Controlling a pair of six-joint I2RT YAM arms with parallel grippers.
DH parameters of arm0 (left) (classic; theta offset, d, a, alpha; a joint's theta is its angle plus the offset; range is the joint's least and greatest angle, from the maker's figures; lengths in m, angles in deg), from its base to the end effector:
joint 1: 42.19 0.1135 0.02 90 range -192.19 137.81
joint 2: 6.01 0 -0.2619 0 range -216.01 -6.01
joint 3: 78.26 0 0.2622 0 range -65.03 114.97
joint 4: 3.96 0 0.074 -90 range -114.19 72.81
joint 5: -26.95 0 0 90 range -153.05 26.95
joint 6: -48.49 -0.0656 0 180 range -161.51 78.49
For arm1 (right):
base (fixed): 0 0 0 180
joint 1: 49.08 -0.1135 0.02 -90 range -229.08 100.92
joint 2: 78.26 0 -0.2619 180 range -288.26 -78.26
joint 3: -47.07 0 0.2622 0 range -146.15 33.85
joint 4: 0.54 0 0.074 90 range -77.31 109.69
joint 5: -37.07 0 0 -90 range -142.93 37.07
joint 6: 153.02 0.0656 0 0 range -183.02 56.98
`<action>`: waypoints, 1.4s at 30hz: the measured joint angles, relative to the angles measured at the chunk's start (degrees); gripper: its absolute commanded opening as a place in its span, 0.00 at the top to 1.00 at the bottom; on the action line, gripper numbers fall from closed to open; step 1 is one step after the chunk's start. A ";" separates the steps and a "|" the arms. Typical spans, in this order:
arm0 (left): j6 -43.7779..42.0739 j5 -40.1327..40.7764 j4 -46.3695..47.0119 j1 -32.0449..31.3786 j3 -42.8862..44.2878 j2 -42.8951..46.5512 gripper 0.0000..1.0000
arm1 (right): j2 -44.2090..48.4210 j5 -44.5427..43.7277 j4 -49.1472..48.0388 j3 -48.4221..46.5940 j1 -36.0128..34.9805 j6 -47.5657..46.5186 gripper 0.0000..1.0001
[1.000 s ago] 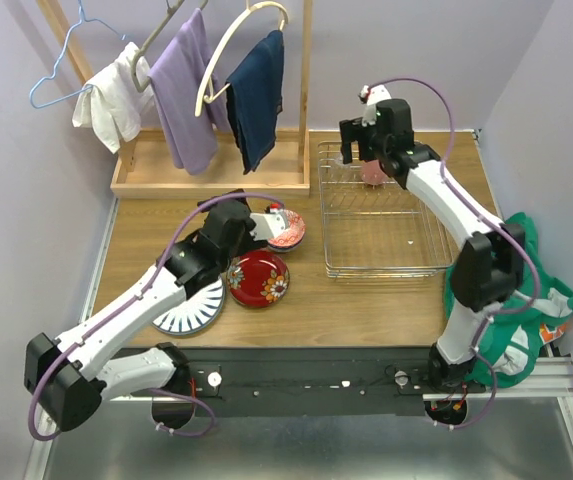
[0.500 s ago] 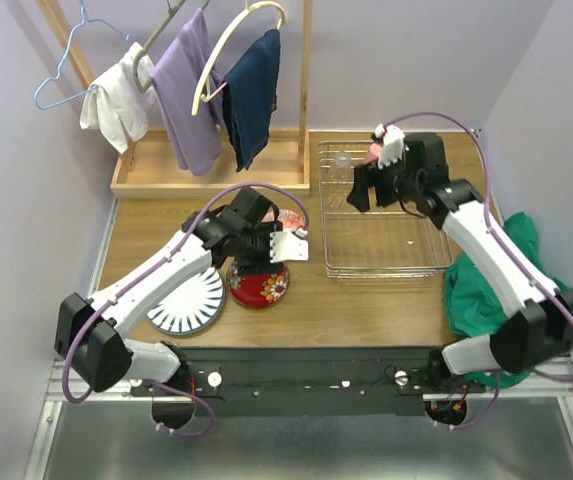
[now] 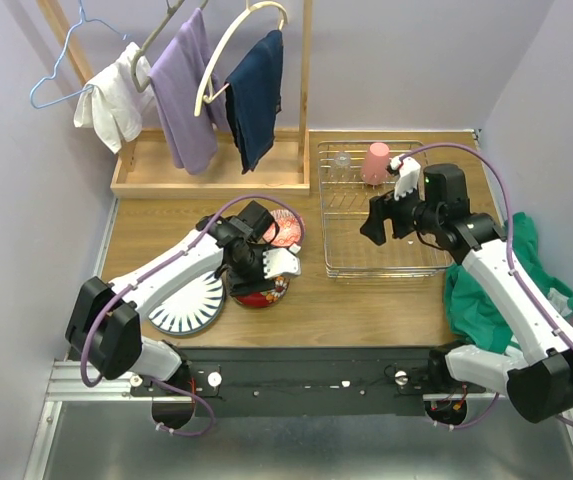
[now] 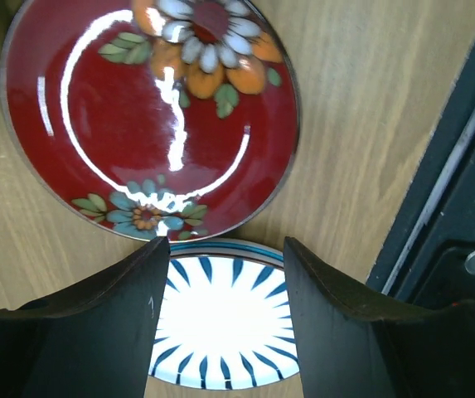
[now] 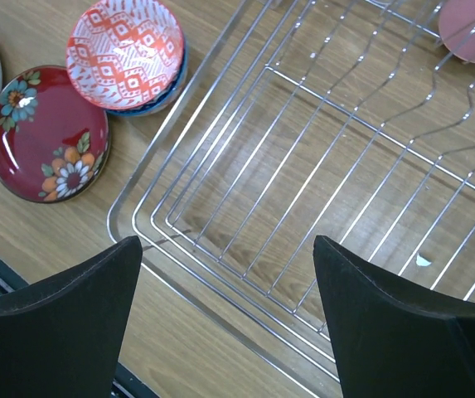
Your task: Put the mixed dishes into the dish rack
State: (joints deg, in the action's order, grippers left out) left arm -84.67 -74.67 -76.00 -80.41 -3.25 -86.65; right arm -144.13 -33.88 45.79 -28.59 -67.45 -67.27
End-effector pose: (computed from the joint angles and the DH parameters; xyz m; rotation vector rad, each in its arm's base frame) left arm 0.2023 -0.1761 0.2111 1.9183 2.1820 -0.2818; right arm 0.2595 0.1087 0.3161 -0.6153 2.1263 0.5038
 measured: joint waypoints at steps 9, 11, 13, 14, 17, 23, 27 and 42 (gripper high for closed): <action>2.47 2.93 7.78 0.02 12.15 -8.07 0.34 | 0.00 0.04 -2.03 1.31 3.04 0.68 0.08; 1.88 2.99 9.40 0.02 16.22 -11.23 0.36 | 0.09 0.04 -2.19 1.55 3.89 0.85 0.08; 1.18 2.91 9.90 0.02 20.00 -14.53 0.40 | 0.28 0.04 -2.19 1.75 4.74 1.01 0.08; 0.94 2.82 9.99 0.02 22.10 -16.68 0.40 | 0.46 0.07 -2.16 1.81 5.46 1.16 0.08; 0.35 2.43 9.84 0.02 25.35 -21.14 0.40 | 0.83 0.09 -2.19 1.81 7.32 1.22 0.08; 0.37 1.46 9.77 0.02 27.23 -25.51 0.42 | 0.83 0.13 -2.16 1.81 10.29 1.66 0.08; 0.87 0.44 9.66 0.02 28.48 -27.23 0.44 | 0.83 0.13 -2.16 1.81 11.19 1.86 0.08; 6.45 -1.33 9.90 -0.24 29.22 -29.14 0.44 | 0.55 0.42 -2.16 1.81 12.39 2.75 0.08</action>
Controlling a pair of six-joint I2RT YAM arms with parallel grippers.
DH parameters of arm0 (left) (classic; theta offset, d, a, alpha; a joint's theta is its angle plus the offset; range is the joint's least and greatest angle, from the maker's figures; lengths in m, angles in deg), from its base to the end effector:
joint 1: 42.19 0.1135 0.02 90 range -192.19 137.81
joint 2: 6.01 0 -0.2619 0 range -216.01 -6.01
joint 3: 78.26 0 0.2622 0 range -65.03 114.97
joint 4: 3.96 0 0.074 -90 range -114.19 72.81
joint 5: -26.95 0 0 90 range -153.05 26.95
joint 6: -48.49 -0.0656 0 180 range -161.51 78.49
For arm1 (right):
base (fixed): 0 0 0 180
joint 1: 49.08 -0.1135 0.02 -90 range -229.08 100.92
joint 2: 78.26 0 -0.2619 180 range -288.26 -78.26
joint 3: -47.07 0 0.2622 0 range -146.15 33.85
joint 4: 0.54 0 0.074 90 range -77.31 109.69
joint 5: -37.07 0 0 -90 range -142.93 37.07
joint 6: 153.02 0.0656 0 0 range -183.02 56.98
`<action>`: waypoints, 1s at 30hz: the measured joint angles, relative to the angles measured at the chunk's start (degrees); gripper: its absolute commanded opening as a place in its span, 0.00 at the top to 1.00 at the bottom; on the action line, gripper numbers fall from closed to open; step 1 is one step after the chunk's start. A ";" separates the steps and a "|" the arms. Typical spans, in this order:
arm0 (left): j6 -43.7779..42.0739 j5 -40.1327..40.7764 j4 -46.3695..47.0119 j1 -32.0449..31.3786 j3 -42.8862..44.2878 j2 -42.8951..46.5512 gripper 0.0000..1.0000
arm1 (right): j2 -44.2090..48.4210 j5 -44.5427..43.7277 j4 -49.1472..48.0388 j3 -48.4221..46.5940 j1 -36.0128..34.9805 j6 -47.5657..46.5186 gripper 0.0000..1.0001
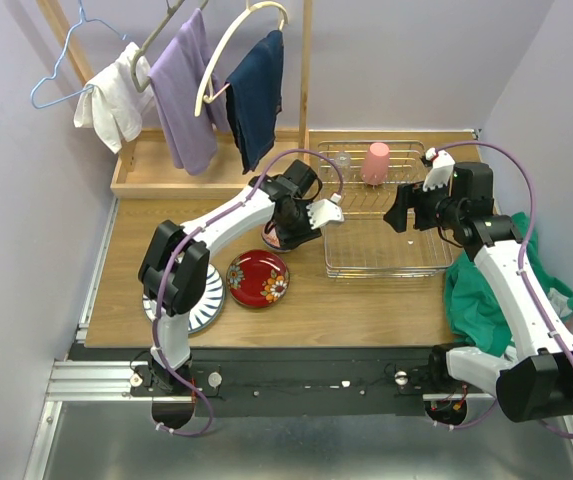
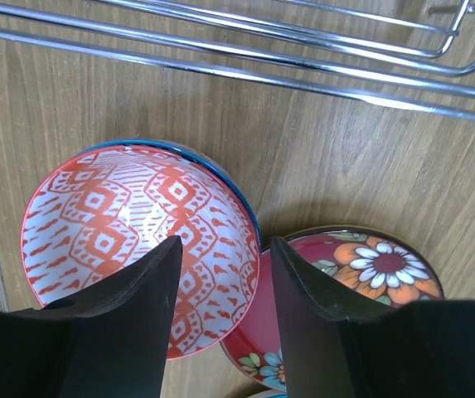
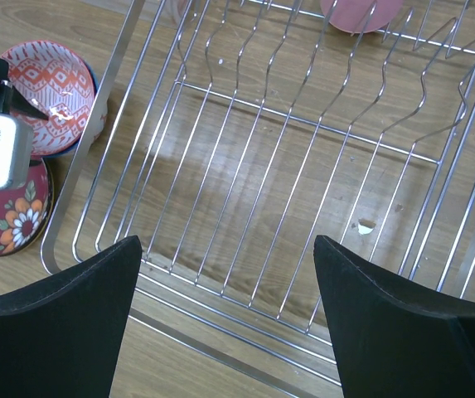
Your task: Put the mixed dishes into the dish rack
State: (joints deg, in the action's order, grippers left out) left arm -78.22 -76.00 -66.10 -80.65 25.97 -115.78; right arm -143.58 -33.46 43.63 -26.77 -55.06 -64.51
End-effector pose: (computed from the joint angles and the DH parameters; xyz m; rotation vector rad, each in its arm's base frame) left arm 0.3213 -0.2739 0.2071 1.7191 2.1330 -0.3191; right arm 0.2765 0.0510 0.3111 -0.3327 2.1568 0.4164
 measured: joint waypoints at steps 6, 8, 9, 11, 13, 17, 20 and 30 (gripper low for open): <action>2.25 1.64 -0.31 -1.99 -0.57 2.08 0.45 | 0.00 0.20 -0.09 0.17 0.00 0.04 0.08; 2.45 2.36 -0.59 -2.62 -1.11 2.95 0.45 | 0.00 0.35 -0.26 0.57 0.00 0.07 0.08; 2.49 2.73 -0.61 -2.95 -1.42 3.17 0.45 | 0.00 0.37 -0.35 0.81 0.00 0.11 0.08; 2.49 3.93 -0.68 -3.23 -2.19 3.21 0.45 | 0.00 0.39 -0.35 1.07 0.09 0.22 0.08; 2.47 5.44 -1.42 -3.10 -2.78 2.99 0.46 | 0.00 0.42 -0.42 1.07 0.11 0.37 0.08; 2.16 7.87 -2.62 -1.53 -2.84 2.58 0.47 | 0.00 0.50 -0.44 1.09 0.11 0.48 0.08; 1.79 8.92 -2.69 -0.13 -2.86 2.49 0.48 | 0.00 0.66 -0.52 1.20 0.11 0.61 0.08; 0.85 9.51 -3.23 1.60 -3.50 1.64 0.54 | -0.17 1.01 -1.36 1.68 0.46 0.63 0.08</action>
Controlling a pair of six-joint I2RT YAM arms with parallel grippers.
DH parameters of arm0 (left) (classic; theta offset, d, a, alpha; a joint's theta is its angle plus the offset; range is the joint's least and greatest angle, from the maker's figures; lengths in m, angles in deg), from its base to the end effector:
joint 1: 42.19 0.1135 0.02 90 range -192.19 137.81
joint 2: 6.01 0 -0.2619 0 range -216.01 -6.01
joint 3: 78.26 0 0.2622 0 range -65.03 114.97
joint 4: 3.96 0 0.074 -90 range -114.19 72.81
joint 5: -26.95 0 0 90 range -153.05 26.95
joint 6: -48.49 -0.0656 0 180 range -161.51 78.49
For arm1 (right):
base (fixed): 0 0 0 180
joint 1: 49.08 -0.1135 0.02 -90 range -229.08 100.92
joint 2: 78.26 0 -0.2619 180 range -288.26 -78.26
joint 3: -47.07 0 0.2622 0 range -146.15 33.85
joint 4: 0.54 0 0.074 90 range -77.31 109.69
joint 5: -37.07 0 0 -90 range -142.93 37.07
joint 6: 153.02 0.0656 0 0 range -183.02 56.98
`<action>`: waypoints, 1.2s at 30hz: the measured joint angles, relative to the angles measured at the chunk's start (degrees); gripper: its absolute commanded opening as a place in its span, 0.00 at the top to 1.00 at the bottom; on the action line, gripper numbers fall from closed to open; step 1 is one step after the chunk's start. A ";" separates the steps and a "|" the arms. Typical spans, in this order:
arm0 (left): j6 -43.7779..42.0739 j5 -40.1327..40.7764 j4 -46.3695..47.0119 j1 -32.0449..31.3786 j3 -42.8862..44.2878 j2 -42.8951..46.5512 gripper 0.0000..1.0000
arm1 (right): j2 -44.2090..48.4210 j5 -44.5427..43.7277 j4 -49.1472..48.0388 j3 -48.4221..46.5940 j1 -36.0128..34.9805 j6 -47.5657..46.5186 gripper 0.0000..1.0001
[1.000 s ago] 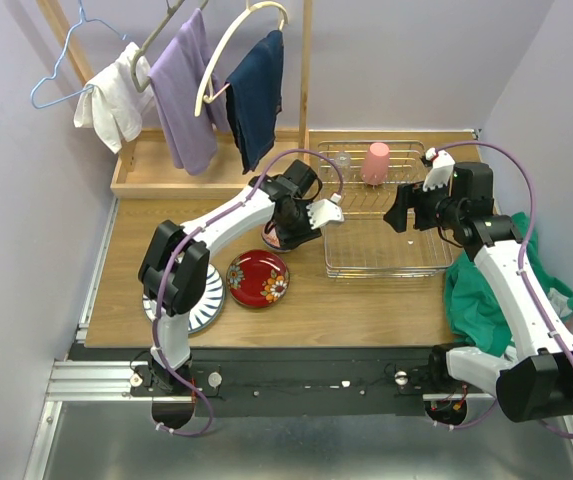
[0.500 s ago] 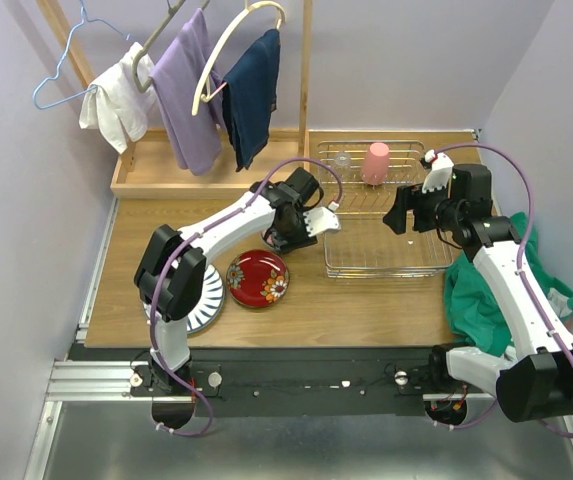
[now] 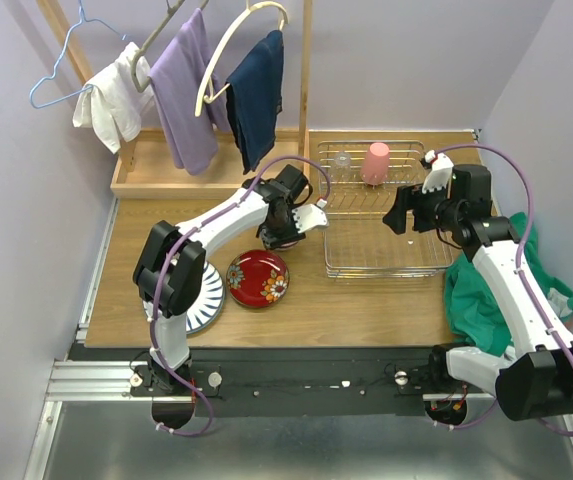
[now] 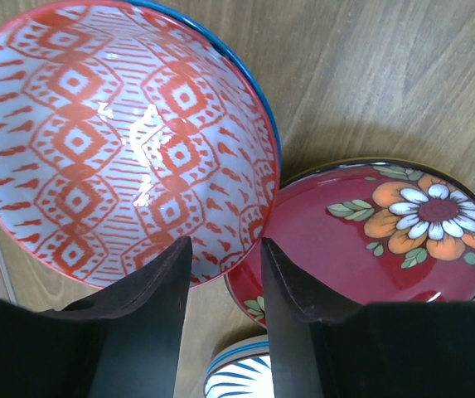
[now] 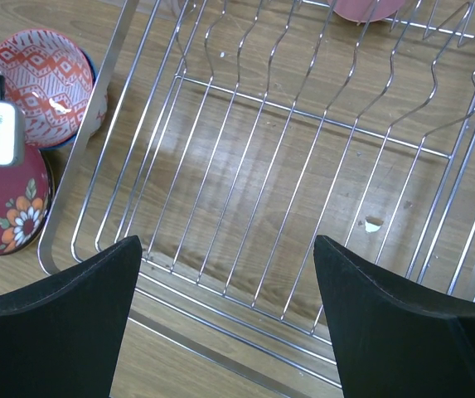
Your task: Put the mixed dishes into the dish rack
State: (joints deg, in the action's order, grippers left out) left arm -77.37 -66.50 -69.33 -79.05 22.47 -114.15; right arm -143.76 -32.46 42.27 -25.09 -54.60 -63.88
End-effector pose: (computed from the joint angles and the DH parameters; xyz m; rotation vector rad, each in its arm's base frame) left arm 0.3199 -0.2448 0.1953 1.6943 2.2796 -0.0893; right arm 0.2777 0.0499 0.3023 -0.3210 2.1659 0.4384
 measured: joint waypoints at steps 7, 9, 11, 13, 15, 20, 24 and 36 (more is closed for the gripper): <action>-0.98 -0.15 0.17 0.00 -1.07 0.00 0.73 | -0.46 0.00 -0.20 0.00 0.02 1.31 0.09; -1.16 -0.48 0.09 -0.02 -1.01 0.00 0.76 | -0.46 0.02 -0.39 0.00 0.02 1.49 0.09; -0.94 -0.72 -0.15 -0.11 -0.72 0.00 0.80 | -0.46 0.02 -0.48 0.00 0.04 1.68 0.09; -0.94 -0.85 -0.74 -0.04 -0.24 0.00 0.83 | -0.46 0.02 -0.59 0.04 0.09 1.90 0.09; -0.87 -0.90 -1.18 0.00 0.35 0.00 0.85 | -0.46 0.04 -1.01 0.35 0.20 2.03 0.09; -0.66 -0.90 -2.40 0.04 1.20 0.00 0.91 | -0.44 0.04 -1.25 1.29 0.35 2.36 0.09; -0.24 -0.87 -3.58 0.04 2.34 0.00 0.97 | -0.37 0.04 -1.49 1.97 0.39 2.47 0.09; 1.29 -1.05 -7.34 -0.35 10.43 0.15 1.00 | -0.28 0.07 -2.10 2.64 0.42 2.69 0.09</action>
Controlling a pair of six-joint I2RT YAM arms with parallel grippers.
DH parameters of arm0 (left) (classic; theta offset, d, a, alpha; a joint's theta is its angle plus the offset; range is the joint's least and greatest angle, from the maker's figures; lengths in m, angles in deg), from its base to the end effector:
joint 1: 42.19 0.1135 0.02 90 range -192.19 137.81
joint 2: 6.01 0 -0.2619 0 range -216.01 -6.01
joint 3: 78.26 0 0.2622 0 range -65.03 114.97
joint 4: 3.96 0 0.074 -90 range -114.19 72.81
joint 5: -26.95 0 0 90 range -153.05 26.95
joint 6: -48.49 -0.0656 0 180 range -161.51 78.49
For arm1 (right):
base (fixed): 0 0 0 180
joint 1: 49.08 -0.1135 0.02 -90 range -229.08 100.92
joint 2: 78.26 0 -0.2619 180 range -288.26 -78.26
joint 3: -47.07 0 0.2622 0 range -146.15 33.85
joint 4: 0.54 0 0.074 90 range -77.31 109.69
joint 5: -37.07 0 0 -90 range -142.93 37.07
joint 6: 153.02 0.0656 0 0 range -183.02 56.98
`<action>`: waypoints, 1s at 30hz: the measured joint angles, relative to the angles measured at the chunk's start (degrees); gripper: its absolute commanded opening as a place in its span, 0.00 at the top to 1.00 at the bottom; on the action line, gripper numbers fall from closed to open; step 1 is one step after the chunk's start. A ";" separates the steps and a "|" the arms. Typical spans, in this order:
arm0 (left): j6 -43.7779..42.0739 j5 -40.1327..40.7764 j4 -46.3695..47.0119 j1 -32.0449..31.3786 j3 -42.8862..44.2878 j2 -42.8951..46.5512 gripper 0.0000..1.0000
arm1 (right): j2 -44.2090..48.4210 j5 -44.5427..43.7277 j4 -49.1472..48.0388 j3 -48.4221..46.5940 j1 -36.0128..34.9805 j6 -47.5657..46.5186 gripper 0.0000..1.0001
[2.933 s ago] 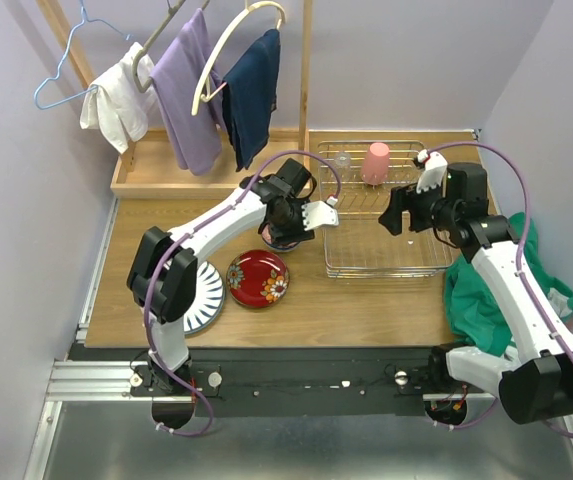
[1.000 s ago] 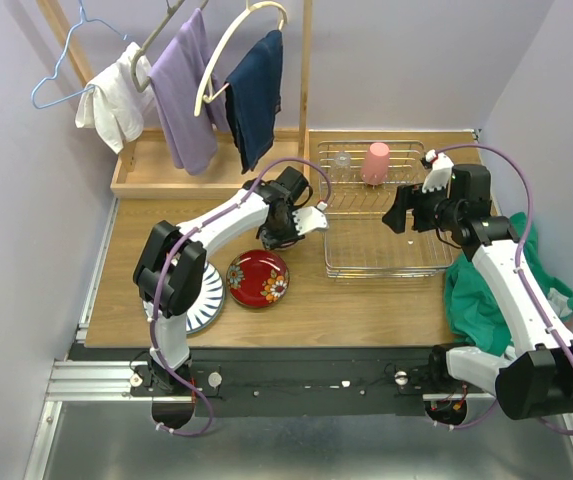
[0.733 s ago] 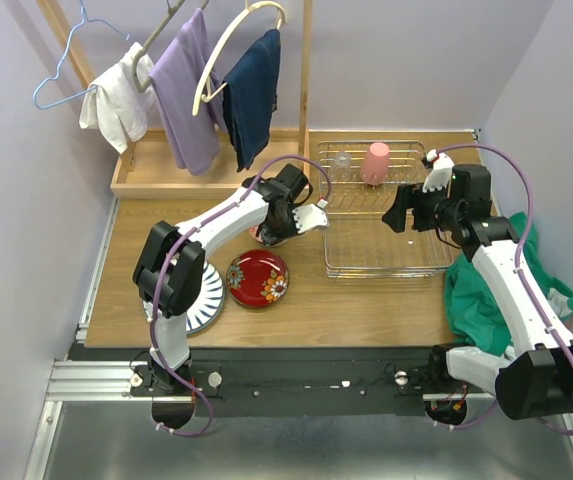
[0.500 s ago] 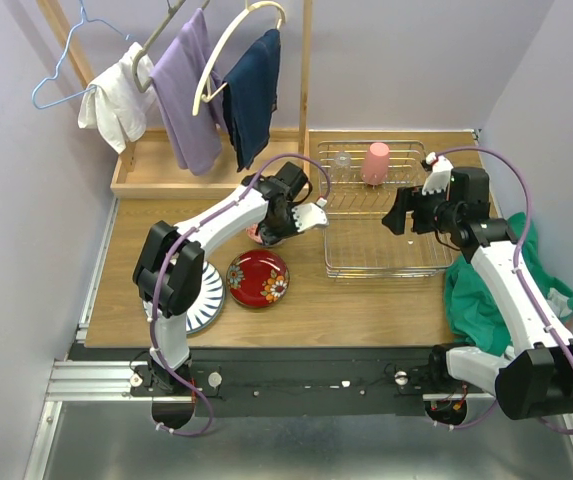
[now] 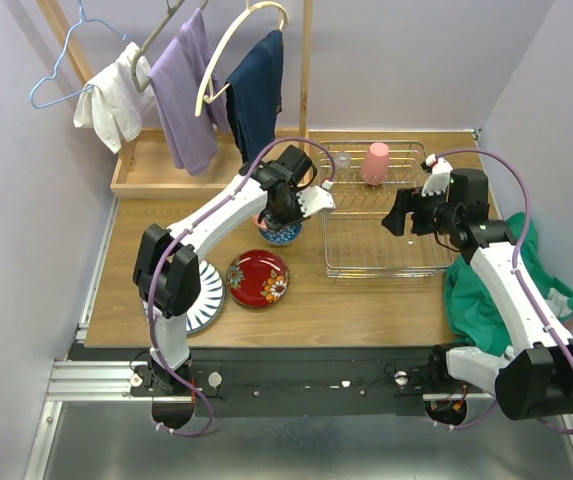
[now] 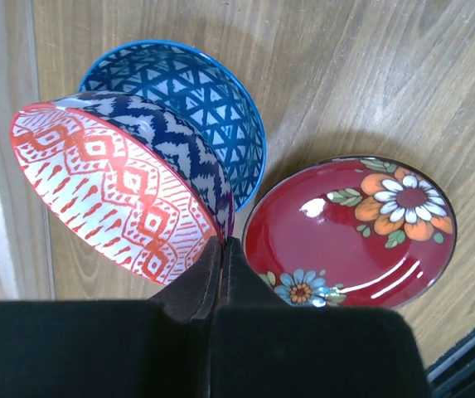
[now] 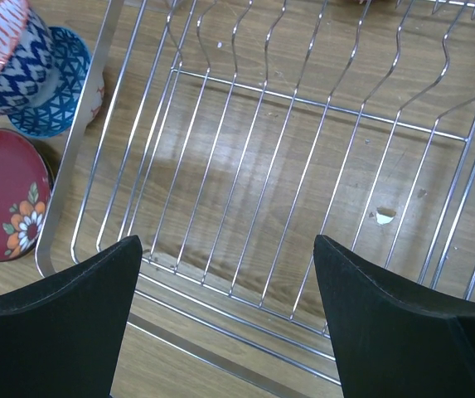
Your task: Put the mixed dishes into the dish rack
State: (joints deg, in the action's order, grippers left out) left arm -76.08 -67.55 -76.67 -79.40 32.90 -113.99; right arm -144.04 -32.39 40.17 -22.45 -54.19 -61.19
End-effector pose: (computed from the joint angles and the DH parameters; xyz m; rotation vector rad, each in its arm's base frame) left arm 0.3245 -0.2529 0.2466 1.6480 2.2437 -0.1209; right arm 0.2792 0.0481 0.2880 -0.2615 2.1914 0.4639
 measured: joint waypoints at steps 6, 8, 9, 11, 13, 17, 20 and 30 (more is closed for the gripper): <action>1.07 -0.63 -4.66 -0.57 6.82 0.20 1.00 | 0.09 -0.55 0.02 0.17 0.66 0.15 0.09; 1.92 -2.12 -8.59 -1.22 14.47 -0.15 1.00 | 0.13 -2.51 0.04 0.15 1.01 0.24 0.09; 2.19 -2.60 -9.75 -1.53 17.64 -0.42 1.00 | 0.13 -3.37 0.07 0.15 1.14 0.26 0.08; 3.32 -4.50 -11.41 -2.60 26.69 -0.76 1.00 | 0.13 -6.05 0.17 0.09 1.75 0.33 0.06; 4.57 -6.93 -11.98 -3.67 33.22 -0.87 1.00 | 0.11 -9.60 0.96 -0.59 2.58 0.76 0.05; 8.00 -14.03 -10.91 -5.62 35.19 -0.02 1.00 | 0.09 -18.73 2.25 -3.13 4.72 1.64 0.02; 11.67 -21.46 -10.93 -7.43 35.08 -1.97 1.00 | -0.11 -24.90 2.47 -4.79 6.91 1.88 0.01; 35.47 -37.51 20.68 -10.16 13.90 -4.63 1.00 | -2.69 -34.23 6.21 -8.61 9.53 1.49 0.01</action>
State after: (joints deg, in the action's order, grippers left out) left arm -40.60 -105.05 -56.00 -89.56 46.80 -118.63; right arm -146.73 -66.62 46.38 -31.06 -44.66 -59.70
